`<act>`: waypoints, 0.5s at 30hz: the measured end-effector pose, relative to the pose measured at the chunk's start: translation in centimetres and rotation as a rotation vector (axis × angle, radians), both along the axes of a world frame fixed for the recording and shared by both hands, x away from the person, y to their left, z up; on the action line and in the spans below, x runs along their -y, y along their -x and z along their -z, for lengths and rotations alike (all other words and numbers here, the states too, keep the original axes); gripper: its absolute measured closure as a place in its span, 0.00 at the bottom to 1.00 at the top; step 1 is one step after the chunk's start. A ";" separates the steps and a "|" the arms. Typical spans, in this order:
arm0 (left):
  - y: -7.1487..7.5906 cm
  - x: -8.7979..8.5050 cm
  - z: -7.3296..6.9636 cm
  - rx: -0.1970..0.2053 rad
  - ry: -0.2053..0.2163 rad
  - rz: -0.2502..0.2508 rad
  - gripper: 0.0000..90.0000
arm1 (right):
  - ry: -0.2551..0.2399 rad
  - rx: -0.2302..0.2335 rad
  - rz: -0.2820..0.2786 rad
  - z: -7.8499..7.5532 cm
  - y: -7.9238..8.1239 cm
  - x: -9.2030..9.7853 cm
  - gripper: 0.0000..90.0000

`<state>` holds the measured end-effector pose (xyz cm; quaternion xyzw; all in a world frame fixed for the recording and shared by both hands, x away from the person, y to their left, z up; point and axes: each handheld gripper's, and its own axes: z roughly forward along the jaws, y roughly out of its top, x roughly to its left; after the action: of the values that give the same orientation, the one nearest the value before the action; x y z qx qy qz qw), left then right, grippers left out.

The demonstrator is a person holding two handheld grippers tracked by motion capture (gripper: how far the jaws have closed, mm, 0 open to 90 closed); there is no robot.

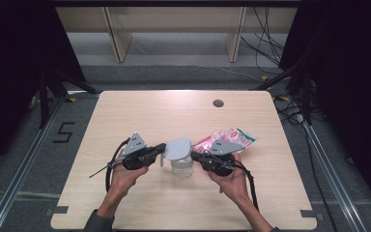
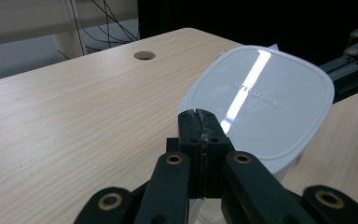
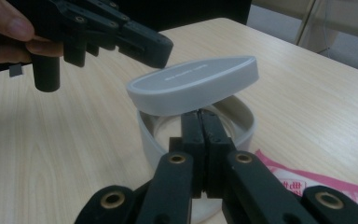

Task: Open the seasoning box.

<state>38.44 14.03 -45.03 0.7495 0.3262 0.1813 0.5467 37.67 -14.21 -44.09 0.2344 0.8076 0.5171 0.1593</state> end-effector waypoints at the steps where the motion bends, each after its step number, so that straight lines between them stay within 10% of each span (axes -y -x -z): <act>1: 0.1 0.0 0.0 -0.007 0.003 -0.001 0.98 | -0.005 -0.044 0.013 -0.2 0.3 -0.2 1.00; 15: 2.7 -2.5 1.4 -0.038 0.005 0.048 0.62 | 0.011 -0.013 -0.023 -1.1 0.3 -1.8 1.00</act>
<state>35.71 16.52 -46.41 0.7592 0.3188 0.1532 0.5464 37.40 -12.44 -43.03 0.2276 0.8142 0.5128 0.1495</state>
